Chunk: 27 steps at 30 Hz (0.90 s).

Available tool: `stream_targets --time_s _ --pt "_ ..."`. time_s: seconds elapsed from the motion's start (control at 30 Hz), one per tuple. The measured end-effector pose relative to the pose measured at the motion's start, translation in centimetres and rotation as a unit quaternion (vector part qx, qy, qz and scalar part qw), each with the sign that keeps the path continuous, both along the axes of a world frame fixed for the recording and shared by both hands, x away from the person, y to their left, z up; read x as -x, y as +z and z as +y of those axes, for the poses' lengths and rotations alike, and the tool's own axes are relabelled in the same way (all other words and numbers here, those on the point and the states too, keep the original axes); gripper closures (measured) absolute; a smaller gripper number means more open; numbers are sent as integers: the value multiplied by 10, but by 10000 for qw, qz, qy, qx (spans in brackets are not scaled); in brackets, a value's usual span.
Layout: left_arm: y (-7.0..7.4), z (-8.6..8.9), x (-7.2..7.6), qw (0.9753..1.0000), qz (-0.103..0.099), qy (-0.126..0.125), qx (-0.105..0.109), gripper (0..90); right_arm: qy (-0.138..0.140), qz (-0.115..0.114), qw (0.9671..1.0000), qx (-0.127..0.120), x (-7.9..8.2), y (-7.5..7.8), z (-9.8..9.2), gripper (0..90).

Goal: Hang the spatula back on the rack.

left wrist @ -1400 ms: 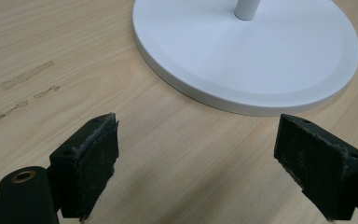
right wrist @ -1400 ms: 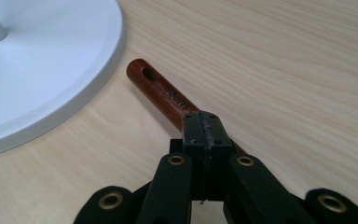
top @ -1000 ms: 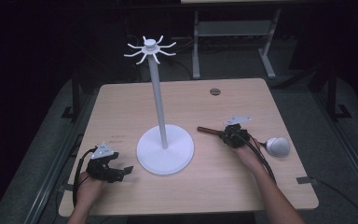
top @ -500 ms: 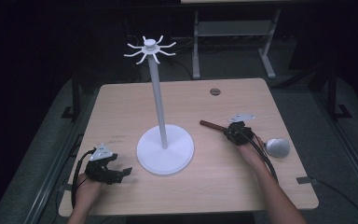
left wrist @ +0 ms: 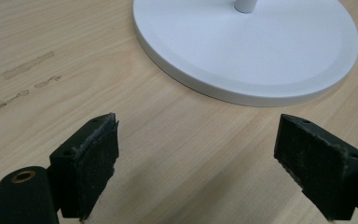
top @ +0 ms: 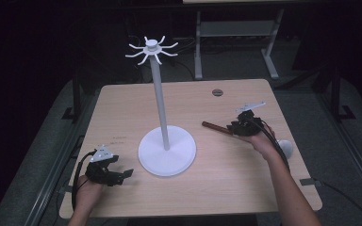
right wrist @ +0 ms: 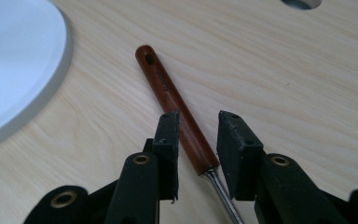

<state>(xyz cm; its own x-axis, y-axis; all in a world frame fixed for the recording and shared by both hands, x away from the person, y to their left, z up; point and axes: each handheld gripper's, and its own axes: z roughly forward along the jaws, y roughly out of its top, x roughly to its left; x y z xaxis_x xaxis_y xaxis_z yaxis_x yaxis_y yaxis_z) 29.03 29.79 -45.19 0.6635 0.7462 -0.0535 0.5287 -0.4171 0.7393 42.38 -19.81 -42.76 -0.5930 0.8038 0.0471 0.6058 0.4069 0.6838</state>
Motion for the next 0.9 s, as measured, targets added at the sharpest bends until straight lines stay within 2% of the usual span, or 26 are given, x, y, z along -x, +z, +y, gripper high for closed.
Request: stream_targets --time_s 0.07,0.13,0.17,0.23,0.3,0.37,0.4,0.43,0.47,0.5,0.6,0.67,0.77,0.9 --pt "0 0 0 10000 1 -3 8 133 83 87 9999 91 -4 2 0 674" --pt "-1 0 -1 10000 6 1 19 133 313 305 9986 303 -13 6 2 651" --pt "-1 1 -1 10000 26 -12 5 132 587 547 9955 512 -22 10 6 636" --pt "-1 1 -1 10000 34 -22 7 133 758 712 9924 653 -27 11 9 626" --pt "-1 0 -1 10000 35 -17 19 133 1064 938 9857 912 -34 11 15 621" --pt "0 0 -1 10000 24 -24 19 133 1195 1018 9806 1174 -38 10 21 621" --pt "0 0 -1 10000 25 -25 13 133 1195 1018 9806 1174 -38 10 21 621" --pt "0 0 -1 10000 28 -50 -13 133 1341 1103 9748 1402 -43 9 25 618" --pt "0 0 -1 10000 34 -49 -7 133 1341 1103 9748 1402 -43 9 25 618" --pt "-1 0 -1 10000 37 -43 -1 133 1427 1184 9713 1488 -46 7 27 618" --pt "-1 0 -1 10000 32 -33 23 133 1429 1305 9655 1742 -50 4 28 617" --pt "-1 0 -2 10000 39 -35 18 133 1443 1336 9647 1752 -52 2 28 618" --pt "-1 0 -2 10000 39 -52 7 133 1477 1496 9607 1816 -54 -3 29 619" --pt "-1 0 -2 10000 32 -55 -2 132 1524 1587 9576 1857 -56 -8 32 642"
